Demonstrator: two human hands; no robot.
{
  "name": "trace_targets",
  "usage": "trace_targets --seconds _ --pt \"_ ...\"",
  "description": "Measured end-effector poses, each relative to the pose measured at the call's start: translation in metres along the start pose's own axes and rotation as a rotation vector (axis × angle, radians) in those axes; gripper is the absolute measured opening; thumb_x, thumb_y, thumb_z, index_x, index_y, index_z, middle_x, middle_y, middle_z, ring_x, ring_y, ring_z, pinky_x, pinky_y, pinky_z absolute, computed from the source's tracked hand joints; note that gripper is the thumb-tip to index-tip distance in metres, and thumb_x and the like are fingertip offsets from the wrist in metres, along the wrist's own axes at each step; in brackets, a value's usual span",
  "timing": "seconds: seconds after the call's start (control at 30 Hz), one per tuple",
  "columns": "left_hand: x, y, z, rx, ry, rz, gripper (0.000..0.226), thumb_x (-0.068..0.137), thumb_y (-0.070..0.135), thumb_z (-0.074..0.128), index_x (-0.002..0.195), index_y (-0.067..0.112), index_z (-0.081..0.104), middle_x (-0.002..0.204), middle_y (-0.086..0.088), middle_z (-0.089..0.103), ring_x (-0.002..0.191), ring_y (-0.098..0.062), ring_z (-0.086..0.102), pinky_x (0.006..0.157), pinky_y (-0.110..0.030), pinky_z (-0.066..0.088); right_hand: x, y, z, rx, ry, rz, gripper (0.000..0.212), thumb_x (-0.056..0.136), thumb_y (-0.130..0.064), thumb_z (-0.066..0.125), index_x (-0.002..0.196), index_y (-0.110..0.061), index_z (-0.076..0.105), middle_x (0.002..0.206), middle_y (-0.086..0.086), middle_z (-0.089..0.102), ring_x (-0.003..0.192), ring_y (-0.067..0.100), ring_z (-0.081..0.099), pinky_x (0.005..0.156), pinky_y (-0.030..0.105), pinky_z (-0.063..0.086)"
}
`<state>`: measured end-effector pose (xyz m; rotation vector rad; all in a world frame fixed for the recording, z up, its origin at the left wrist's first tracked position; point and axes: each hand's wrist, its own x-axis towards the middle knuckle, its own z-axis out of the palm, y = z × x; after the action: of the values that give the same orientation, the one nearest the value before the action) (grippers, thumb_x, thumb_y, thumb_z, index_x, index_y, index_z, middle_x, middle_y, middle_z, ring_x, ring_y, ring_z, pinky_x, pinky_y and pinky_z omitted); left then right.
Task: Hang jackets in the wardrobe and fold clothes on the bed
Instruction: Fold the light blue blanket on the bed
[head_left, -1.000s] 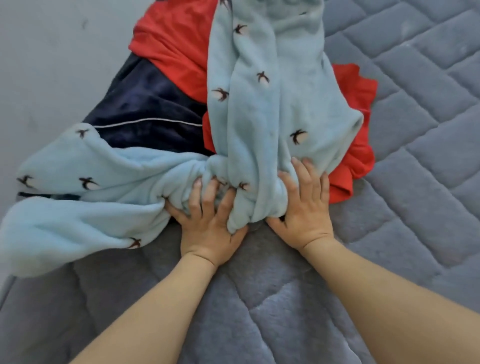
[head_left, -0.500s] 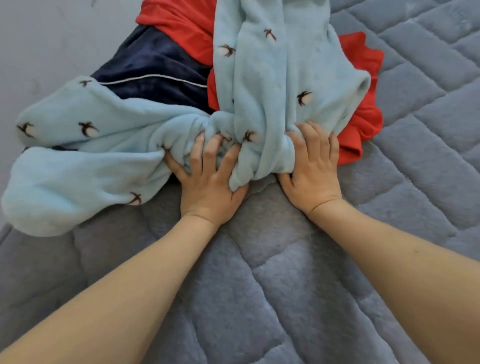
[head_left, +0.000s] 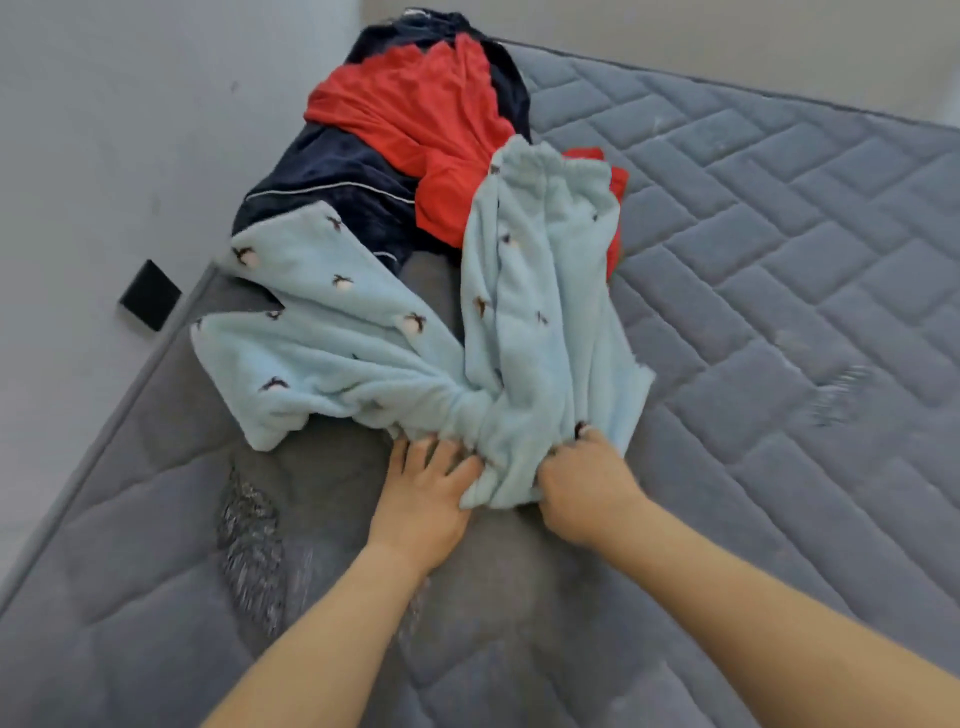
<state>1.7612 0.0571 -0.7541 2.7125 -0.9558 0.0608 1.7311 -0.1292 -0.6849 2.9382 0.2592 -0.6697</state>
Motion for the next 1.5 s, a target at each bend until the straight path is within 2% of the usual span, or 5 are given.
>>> trace_targets --seconds 0.37,0.77,1.0,1.2,1.5 --pt "-0.112 0.038 -0.106 0.224 -1.338 0.066 0.043 0.100 0.032 0.043 0.137 0.014 0.052 0.143 -0.009 0.049 0.128 -0.028 0.047 0.106 -0.038 0.038 -0.157 -0.105 0.010 0.653 -0.805 0.127 0.029 0.091 -0.021 0.058 0.115 -0.008 0.066 0.104 0.008 0.064 0.101 0.026 0.063 0.077 0.031 0.049" --pt "-0.081 0.122 -0.032 -0.370 -0.594 -0.171 0.041 0.098 0.028 0.044 0.139 0.027 0.045 0.128 -0.007 0.060 0.113 -0.027 0.058 0.093 -0.035 0.045 -0.103 -0.011 0.077 1.348 0.070 0.903 0.032 0.085 -0.007 0.052 0.116 -0.001 0.059 0.117 0.019 0.063 0.104 0.033 0.059 0.092 0.043 0.051" --pt "-0.141 0.161 -0.079 -0.188 -1.322 0.373 0.037 0.096 0.029 0.042 0.130 0.032 0.057 0.133 0.006 0.057 0.118 -0.023 0.052 0.101 -0.038 0.039 -0.233 -0.014 0.097 1.621 -0.302 1.179 0.039 0.085 -0.011 0.049 0.124 -0.006 0.051 0.106 0.016 0.059 0.084 0.029 0.058 0.066 0.032 0.044" --pt "-0.062 0.131 -0.052 -0.592 -0.433 -0.506 0.020 0.086 0.008 0.050 0.100 0.019 0.059 0.104 -0.002 0.059 0.095 -0.022 0.056 0.084 -0.036 0.048 -0.199 -0.008 0.061 1.237 0.276 0.862 0.049 0.079 -0.052 0.060 0.114 -0.019 0.051 0.121 0.004 0.053 0.091 0.014 0.054 0.073 0.032 0.042" --pt "-0.053 0.129 -0.036 -0.978 -0.630 -0.776 0.017 0.095 0.015 0.054 0.109 0.007 0.060 0.104 -0.016 0.067 0.096 -0.034 0.065 0.088 -0.048 0.054 -0.198 -0.038 0.088 1.633 0.290 0.849 0.018 0.092 -0.024 0.050 0.094 -0.013 0.064 0.095 0.010 0.068 0.092 0.028 0.064 0.084 0.049 0.054"
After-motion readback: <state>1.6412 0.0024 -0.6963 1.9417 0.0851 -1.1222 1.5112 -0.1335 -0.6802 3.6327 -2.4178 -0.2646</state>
